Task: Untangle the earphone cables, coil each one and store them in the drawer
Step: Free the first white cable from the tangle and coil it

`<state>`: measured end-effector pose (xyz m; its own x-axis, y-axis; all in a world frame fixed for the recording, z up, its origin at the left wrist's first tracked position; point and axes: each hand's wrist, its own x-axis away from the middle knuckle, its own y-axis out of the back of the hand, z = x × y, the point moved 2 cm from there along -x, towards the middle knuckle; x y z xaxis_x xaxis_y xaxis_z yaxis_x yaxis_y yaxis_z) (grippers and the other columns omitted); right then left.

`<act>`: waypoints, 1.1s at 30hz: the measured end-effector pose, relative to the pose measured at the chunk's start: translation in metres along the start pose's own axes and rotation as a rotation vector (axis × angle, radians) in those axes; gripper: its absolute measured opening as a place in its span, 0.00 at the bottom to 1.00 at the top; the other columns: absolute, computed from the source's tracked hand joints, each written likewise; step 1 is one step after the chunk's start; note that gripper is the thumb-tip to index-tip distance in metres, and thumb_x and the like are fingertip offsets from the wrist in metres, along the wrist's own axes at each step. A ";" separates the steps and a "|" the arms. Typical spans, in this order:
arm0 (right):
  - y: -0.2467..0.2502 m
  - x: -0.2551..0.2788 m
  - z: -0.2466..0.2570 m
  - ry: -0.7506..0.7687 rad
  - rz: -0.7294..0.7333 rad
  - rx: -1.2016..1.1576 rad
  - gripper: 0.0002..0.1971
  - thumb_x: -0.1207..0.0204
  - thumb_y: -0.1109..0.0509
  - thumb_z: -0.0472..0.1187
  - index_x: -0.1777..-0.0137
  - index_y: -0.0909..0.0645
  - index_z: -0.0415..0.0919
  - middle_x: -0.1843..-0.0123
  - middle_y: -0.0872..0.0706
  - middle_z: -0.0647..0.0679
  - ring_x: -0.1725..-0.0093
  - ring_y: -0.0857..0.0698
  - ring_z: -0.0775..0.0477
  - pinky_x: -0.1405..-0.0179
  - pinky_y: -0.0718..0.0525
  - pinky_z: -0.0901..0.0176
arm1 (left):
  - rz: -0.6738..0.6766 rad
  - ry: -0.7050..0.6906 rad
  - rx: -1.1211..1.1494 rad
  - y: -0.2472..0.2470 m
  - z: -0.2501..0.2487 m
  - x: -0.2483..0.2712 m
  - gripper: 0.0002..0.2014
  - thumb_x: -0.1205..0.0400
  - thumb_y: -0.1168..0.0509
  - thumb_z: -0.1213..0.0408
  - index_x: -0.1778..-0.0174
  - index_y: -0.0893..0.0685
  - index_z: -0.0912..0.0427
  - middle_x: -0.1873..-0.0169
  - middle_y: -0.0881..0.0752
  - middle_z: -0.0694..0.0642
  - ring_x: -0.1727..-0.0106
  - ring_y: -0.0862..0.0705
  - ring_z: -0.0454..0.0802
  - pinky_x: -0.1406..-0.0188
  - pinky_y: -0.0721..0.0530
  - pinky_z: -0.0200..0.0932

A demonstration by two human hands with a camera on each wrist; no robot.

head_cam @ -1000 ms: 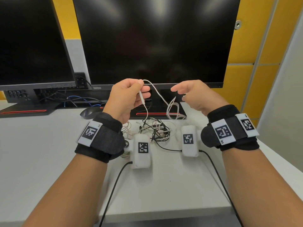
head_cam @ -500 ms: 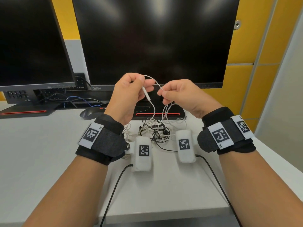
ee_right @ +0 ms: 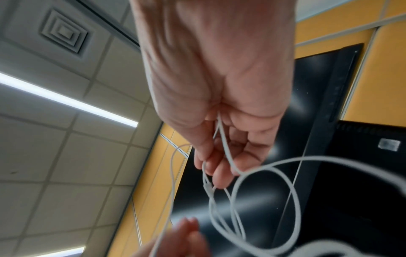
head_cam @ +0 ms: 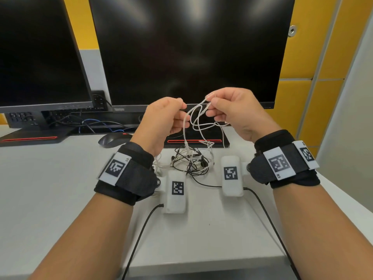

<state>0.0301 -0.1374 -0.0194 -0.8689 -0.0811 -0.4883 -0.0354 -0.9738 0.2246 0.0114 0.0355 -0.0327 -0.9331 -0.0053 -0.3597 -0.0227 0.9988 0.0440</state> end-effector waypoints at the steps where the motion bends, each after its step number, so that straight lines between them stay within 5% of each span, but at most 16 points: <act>1: -0.001 0.001 0.002 0.008 0.013 -0.043 0.11 0.17 0.37 0.30 0.53 0.15 0.44 0.60 0.12 0.47 0.60 0.11 0.53 0.60 0.14 0.63 | -0.009 0.001 -0.073 0.000 0.004 -0.001 0.05 0.14 0.39 0.61 0.52 0.19 0.54 0.65 0.14 0.48 0.62 0.16 0.43 0.60 0.18 0.38; 5: -0.004 0.003 0.006 0.026 0.048 -0.179 0.10 0.16 0.39 0.30 0.48 0.16 0.40 0.58 0.13 0.44 0.59 0.10 0.52 0.56 0.11 0.60 | 0.076 0.142 -0.133 0.001 0.011 -0.002 0.14 0.17 0.35 0.51 0.38 0.22 0.51 0.44 0.15 0.50 0.45 0.15 0.46 0.51 0.19 0.44; 10: -0.005 0.004 0.007 0.021 -0.017 -0.276 0.09 0.16 0.39 0.29 0.48 0.18 0.38 0.57 0.13 0.42 0.54 0.09 0.47 0.54 0.10 0.57 | 0.150 0.189 -0.099 -0.002 0.008 0.003 0.11 0.18 0.33 0.58 0.41 0.23 0.52 0.50 0.10 0.52 0.49 0.12 0.47 0.48 0.18 0.46; 14: -0.004 0.003 0.009 0.023 -0.056 -0.394 0.08 0.16 0.39 0.29 0.47 0.18 0.36 0.56 0.13 0.40 0.54 0.08 0.46 0.56 0.11 0.59 | 0.230 0.162 -0.079 -0.003 0.008 0.001 0.23 0.21 0.29 0.67 0.33 0.28 0.51 0.48 0.09 0.52 0.44 0.12 0.46 0.40 0.19 0.48; 17: -0.004 0.005 0.010 0.038 -0.028 -0.493 0.09 0.15 0.40 0.28 0.47 0.19 0.36 0.55 0.13 0.39 0.54 0.08 0.46 0.57 0.12 0.60 | 0.279 0.096 -0.102 -0.006 0.009 0.003 0.24 0.22 0.28 0.68 0.33 0.27 0.52 0.54 0.08 0.49 0.53 0.13 0.39 0.48 0.21 0.44; 22: 0.002 0.010 0.017 0.013 0.070 -0.502 0.14 0.19 0.44 0.25 0.45 0.18 0.35 0.62 0.12 0.42 0.58 0.09 0.43 0.56 0.10 0.52 | 0.026 -0.063 -0.162 0.004 0.009 -0.003 0.08 0.20 0.30 0.69 0.47 0.18 0.55 0.61 0.10 0.52 0.61 0.14 0.40 0.61 0.19 0.36; 25: 0.004 0.014 0.018 0.005 0.167 -0.445 0.20 0.22 0.51 0.27 0.42 0.18 0.34 0.59 0.11 0.40 0.50 0.10 0.38 0.48 0.11 0.46 | -0.058 -0.199 -0.095 0.008 0.007 -0.004 0.05 0.20 0.31 0.72 0.56 0.15 0.56 0.59 0.11 0.56 0.55 0.12 0.46 0.53 0.14 0.37; 29: 0.005 0.008 0.011 -0.062 -0.038 -0.328 0.15 0.20 0.44 0.37 0.49 0.14 0.42 0.60 0.12 0.47 0.52 0.12 0.47 0.44 0.15 0.45 | -0.076 -0.347 -0.056 0.004 -0.001 0.000 0.11 0.22 0.33 0.78 0.61 0.13 0.57 0.56 0.10 0.55 0.49 0.12 0.49 0.42 0.15 0.45; 33: 0.000 0.003 0.006 -0.047 -0.134 -0.005 0.11 0.18 0.38 0.38 0.49 0.16 0.51 0.54 0.12 0.52 0.49 0.13 0.52 0.49 0.16 0.55 | -0.052 -0.367 0.019 0.002 -0.003 0.002 0.13 0.21 0.39 0.76 0.60 0.12 0.57 0.58 0.10 0.53 0.47 0.12 0.49 0.44 0.15 0.43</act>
<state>0.0246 -0.1362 -0.0152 -0.8789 0.0601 -0.4733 -0.1505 -0.9763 0.1556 0.0087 0.0376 -0.0302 -0.7398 -0.0418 -0.6715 -0.0573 0.9984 0.0010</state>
